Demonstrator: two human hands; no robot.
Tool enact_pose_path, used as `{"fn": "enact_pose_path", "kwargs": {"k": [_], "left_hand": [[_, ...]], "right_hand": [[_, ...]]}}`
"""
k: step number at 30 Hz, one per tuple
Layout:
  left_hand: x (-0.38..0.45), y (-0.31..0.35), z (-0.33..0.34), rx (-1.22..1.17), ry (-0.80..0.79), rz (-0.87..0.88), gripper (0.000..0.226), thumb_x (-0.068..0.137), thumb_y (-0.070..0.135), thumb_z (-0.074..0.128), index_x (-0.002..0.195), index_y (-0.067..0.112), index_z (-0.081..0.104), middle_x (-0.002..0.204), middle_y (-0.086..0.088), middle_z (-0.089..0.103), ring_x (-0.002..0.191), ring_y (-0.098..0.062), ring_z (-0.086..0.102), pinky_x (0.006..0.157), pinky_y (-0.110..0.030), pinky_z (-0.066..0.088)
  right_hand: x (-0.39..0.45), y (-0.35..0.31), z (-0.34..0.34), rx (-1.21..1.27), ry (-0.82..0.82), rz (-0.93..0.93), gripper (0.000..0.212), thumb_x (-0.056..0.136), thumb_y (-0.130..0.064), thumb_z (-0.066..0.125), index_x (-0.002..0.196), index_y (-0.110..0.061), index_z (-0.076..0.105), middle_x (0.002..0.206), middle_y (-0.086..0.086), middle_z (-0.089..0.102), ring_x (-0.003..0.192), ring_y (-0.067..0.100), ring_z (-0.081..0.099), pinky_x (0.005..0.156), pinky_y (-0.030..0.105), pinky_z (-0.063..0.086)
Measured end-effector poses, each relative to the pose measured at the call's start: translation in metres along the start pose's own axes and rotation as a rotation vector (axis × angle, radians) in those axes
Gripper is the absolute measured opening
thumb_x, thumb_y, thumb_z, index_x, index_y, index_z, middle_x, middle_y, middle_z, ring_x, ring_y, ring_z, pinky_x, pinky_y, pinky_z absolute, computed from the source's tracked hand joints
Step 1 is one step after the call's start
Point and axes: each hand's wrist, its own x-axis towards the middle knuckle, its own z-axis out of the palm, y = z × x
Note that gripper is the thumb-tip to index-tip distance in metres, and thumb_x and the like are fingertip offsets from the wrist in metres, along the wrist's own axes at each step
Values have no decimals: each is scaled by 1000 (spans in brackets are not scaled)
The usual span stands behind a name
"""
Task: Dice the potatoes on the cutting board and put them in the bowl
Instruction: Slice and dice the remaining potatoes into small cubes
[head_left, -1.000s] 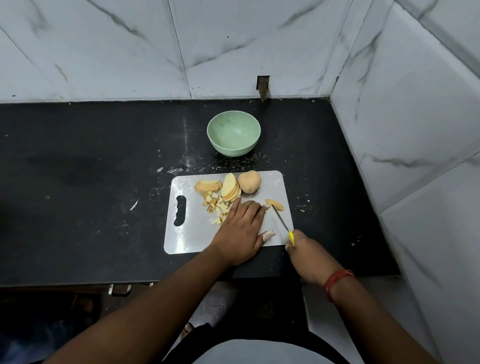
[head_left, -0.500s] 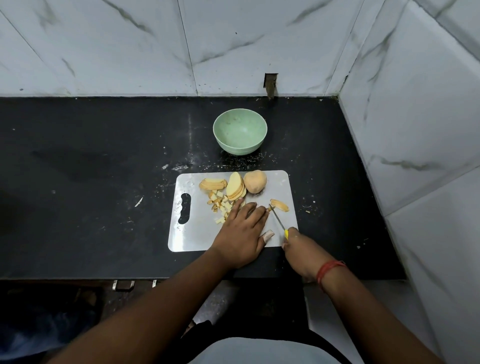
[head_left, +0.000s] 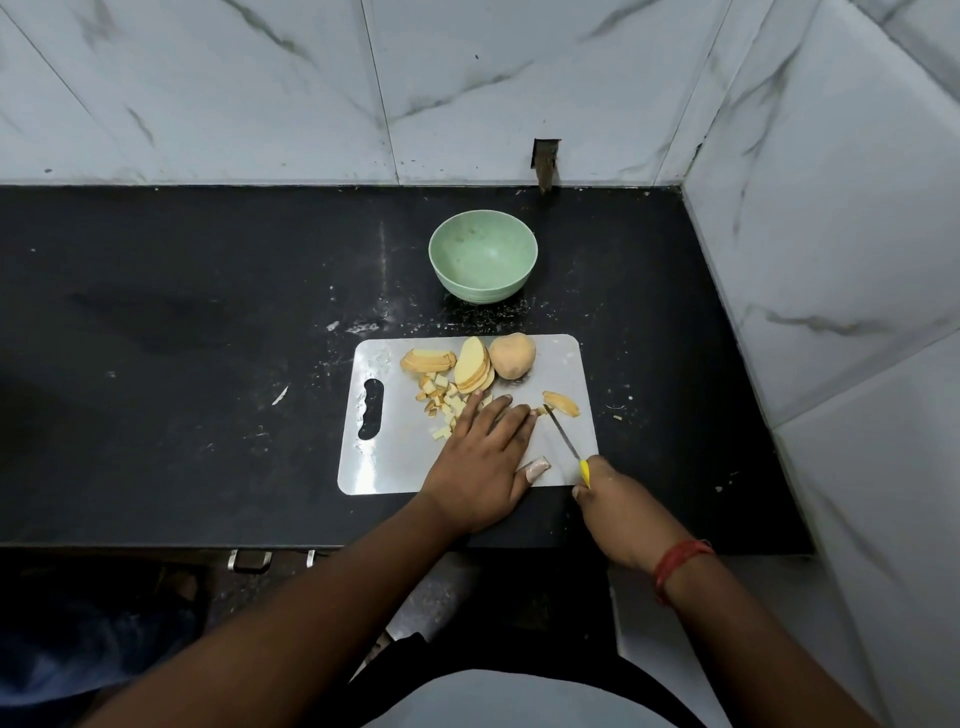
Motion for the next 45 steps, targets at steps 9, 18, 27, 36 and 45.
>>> {"fn": "enact_pose_path", "kwargs": {"k": [9,18,27,36,45], "left_hand": [[2,0,1,4,-13,-19,65,108,52,26,145,8,56,143,-6,56,138,-32,44,125,-55,20],[2,0,0,7,-19,-22,65,108,51,24,145,8,55,143,-7,55,139,-32,43,125,-55,19],[-3,0,3,11,-42,-70,66,108,52,28,150,7,50,149,-8,52,144,-31,38,125,-54,18],[-2,0,3,-3,-25,-75,64,107,52,29,148,9,53,148,-7,54,143,-31,41,125,-54,21],[-1,0,4,5,-6,-74,62,107,50,33,144,7,57,145,-8,56,141,-32,43,125,-50,23]], "right_hand": [[19,-8,5,-102,-47,-12,5,101,-17,37,104,-17,33,75,-3,39,79,23,49,71,28,40],[0,4,10,-42,-76,14,7,101,-16,42,97,-13,37,75,1,48,63,13,46,53,24,33],[-4,-5,7,6,-8,6,10,103,-23,40,102,-13,40,88,8,56,73,19,55,62,29,38],[5,-10,10,-64,-5,-1,7,101,-17,42,102,-14,36,72,0,43,61,10,44,48,23,27],[6,-3,14,-87,-53,-1,6,102,-17,37,104,-17,32,80,0,46,66,14,45,57,26,37]]}}
